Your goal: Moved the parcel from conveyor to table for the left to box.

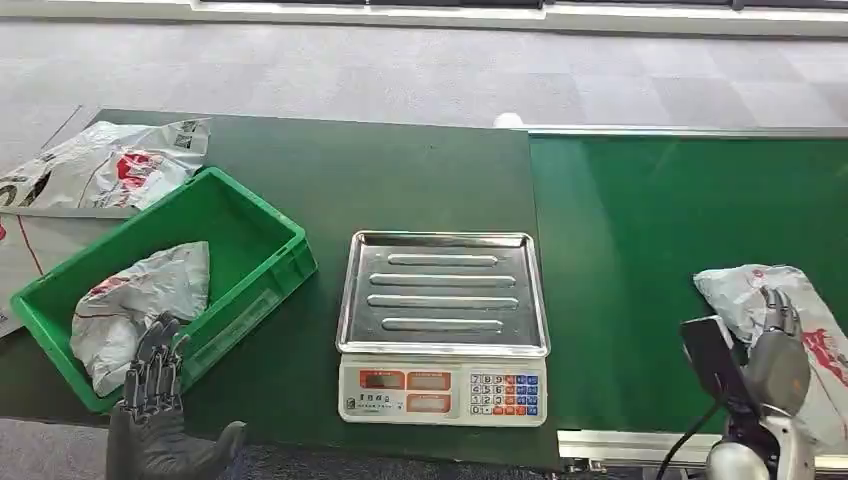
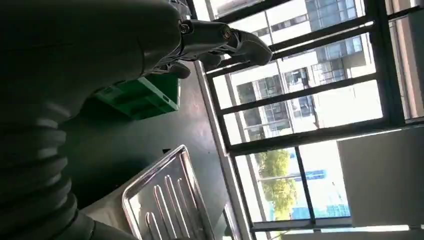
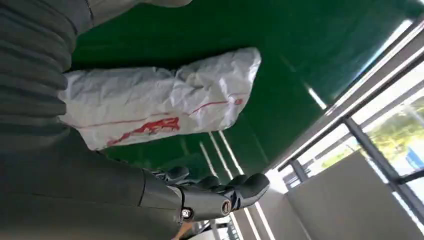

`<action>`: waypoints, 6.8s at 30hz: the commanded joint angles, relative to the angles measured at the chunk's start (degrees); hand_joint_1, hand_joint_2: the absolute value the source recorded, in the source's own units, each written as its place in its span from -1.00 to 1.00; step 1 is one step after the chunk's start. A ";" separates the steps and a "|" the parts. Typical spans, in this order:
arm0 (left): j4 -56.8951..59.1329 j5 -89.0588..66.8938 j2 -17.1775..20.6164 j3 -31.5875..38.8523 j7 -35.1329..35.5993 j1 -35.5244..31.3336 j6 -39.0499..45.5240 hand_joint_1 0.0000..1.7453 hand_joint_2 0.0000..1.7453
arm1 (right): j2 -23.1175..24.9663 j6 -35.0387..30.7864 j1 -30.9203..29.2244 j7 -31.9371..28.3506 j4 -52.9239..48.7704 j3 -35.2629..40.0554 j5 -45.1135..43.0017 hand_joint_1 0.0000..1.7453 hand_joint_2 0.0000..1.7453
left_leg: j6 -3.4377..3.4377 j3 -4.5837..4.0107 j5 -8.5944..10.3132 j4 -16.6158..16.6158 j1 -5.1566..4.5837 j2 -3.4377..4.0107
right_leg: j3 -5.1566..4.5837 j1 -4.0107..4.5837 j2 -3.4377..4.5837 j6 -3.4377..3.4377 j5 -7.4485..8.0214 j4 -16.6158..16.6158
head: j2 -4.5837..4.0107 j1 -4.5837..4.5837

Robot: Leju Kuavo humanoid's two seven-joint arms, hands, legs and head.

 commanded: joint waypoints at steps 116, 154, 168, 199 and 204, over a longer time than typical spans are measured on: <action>7.67 -19.25 10.16 -7.47 7.76 -17.28 5.35 -1.00 1.00 | -7.50 43.76 -9.24 -22.06 -17.15 31.06 -36.24 -1.00 1.00 | -0.41 -0.42 0.87 -0.13 0.41 -1.33 | -0.15 0.47 -1.36 -0.44 0.43 -0.26 | 0.00 0.00; 61.96 -41.45 -5.99 -28.86 39.60 -56.92 -4.57 -1.00 1.00 | 9.96 -21.77 9.59 -35.72 -30.18 25.69 -45.62 -1.00 1.00 | -0.37 -0.57 0.78 0.05 0.23 -0.23 | -0.63 0.23 -0.19 -0.30 0.75 0.02 | 0.00 0.00; 85.47 -48.08 -10.82 -30.92 42.38 -62.80 -8.81 1.00 1.00 | 11.44 -21.68 6.23 -34.72 -29.09 26.62 -46.82 -1.00 1.00 | -0.33 -0.33 0.89 -0.11 0.19 -0.35 | -0.26 0.19 -0.32 -0.25 0.82 -0.14 | 0.00 0.00; 48.25 -56.11 7.14 -2.77 39.48 -70.75 11.82 0.76 1.00 | 8.92 -21.06 13.80 -35.72 -30.71 26.80 -46.13 -1.00 1.00 | -0.53 -0.79 1.21 -0.12 0.31 -0.18 | -0.94 0.31 -0.16 -0.46 0.99 0.10 | 0.00 0.00; 52.67 -60.12 8.63 0.88 41.02 -66.96 14.56 -1.00 1.00 | 9.28 -18.81 13.38 -34.58 -29.82 28.03 -45.06 -1.00 1.00 | -0.53 -0.65 1.27 -0.33 0.29 0.07 | -0.90 0.30 0.14 -0.49 1.11 -0.04 | 0.00 0.00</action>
